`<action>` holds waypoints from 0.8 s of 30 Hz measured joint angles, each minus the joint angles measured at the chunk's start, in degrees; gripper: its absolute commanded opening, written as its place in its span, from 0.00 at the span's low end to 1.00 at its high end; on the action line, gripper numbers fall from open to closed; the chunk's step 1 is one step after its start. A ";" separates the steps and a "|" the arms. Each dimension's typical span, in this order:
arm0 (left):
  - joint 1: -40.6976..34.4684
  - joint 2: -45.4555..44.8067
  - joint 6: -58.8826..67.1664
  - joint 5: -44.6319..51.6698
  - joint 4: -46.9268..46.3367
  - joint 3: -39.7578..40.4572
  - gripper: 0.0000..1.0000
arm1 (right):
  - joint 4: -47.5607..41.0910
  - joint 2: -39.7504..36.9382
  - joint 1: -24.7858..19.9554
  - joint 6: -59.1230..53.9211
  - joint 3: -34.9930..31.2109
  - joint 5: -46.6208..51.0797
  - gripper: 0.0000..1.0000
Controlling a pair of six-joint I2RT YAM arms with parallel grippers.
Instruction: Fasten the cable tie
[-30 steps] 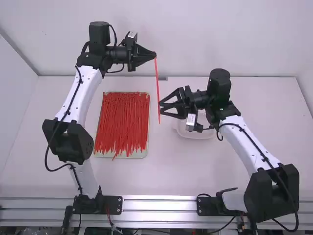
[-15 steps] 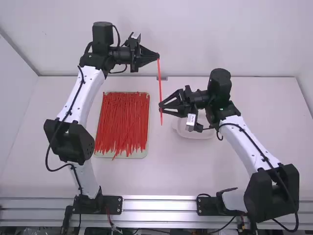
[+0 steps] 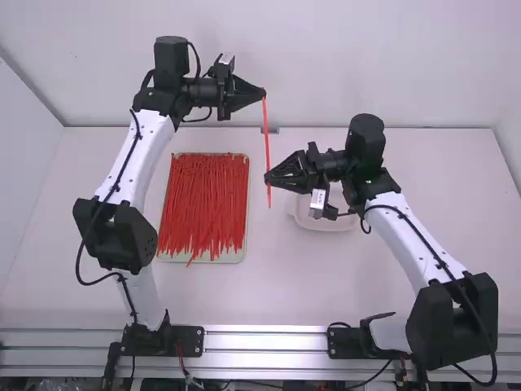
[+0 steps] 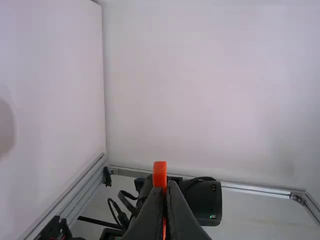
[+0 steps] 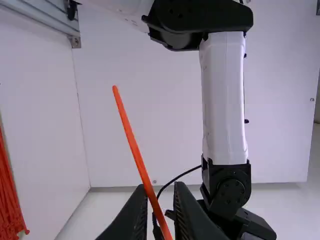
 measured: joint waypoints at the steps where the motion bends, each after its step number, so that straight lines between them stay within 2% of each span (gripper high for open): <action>1: -0.07 0.00 0.02 -0.02 0.00 0.00 0.02 | 0.00 0.00 0.00 -0.02 0.00 0.68 0.17; 11: -0.11 0.00 0.42 -0.17 -0.02 0.00 0.02 | 0.24 0.00 0.00 -0.02 0.00 2.64 0.14; 13: -0.11 0.00 0.42 -0.17 -0.02 0.00 0.02 | 0.22 0.00 0.00 0.04 0.00 2.64 0.00; 24: -0.11 0.00 1.18 -0.20 -0.02 0.00 0.02 | -0.13 0.00 -0.07 1.01 0.00 2.67 0.00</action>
